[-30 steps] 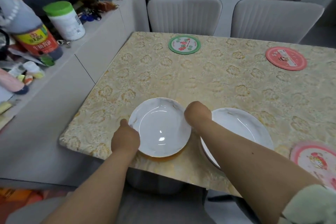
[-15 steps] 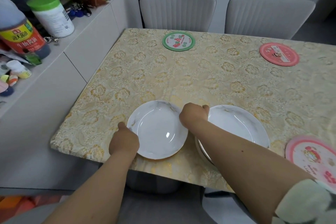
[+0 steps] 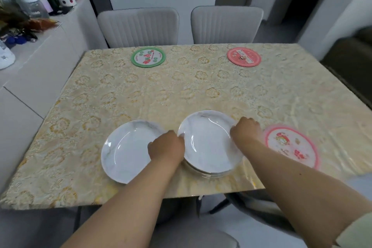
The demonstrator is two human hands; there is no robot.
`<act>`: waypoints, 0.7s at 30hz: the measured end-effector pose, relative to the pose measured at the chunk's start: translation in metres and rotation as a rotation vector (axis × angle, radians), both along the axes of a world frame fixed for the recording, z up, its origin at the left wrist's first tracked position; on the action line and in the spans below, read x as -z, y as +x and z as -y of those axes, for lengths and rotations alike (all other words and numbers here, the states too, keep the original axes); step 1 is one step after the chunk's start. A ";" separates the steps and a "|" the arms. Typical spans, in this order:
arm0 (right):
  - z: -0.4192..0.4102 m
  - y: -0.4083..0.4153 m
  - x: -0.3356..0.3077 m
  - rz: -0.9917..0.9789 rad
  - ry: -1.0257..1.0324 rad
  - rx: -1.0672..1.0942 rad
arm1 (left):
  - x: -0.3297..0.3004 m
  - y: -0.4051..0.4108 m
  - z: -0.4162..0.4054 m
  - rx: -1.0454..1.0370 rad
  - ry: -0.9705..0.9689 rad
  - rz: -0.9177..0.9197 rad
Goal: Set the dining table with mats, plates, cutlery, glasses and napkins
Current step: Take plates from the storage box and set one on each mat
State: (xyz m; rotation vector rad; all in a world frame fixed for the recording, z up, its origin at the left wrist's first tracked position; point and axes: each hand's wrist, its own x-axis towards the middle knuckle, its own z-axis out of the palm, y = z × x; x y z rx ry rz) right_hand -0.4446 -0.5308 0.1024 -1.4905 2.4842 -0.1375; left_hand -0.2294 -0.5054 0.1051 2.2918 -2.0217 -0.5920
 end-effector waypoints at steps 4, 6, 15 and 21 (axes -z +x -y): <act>-0.013 -0.013 0.014 0.052 0.074 -0.019 | 0.009 -0.010 -0.004 -0.012 0.040 0.051; -0.013 -0.016 0.017 0.072 0.061 -0.009 | 0.012 -0.010 -0.003 -0.028 0.071 0.069; -0.008 -0.046 0.005 0.256 -0.041 0.048 | 0.000 -0.028 0.004 -0.101 -0.051 -0.038; -0.007 -0.133 -0.019 0.389 -0.174 0.189 | -0.025 -0.110 0.008 -0.009 -0.146 -0.208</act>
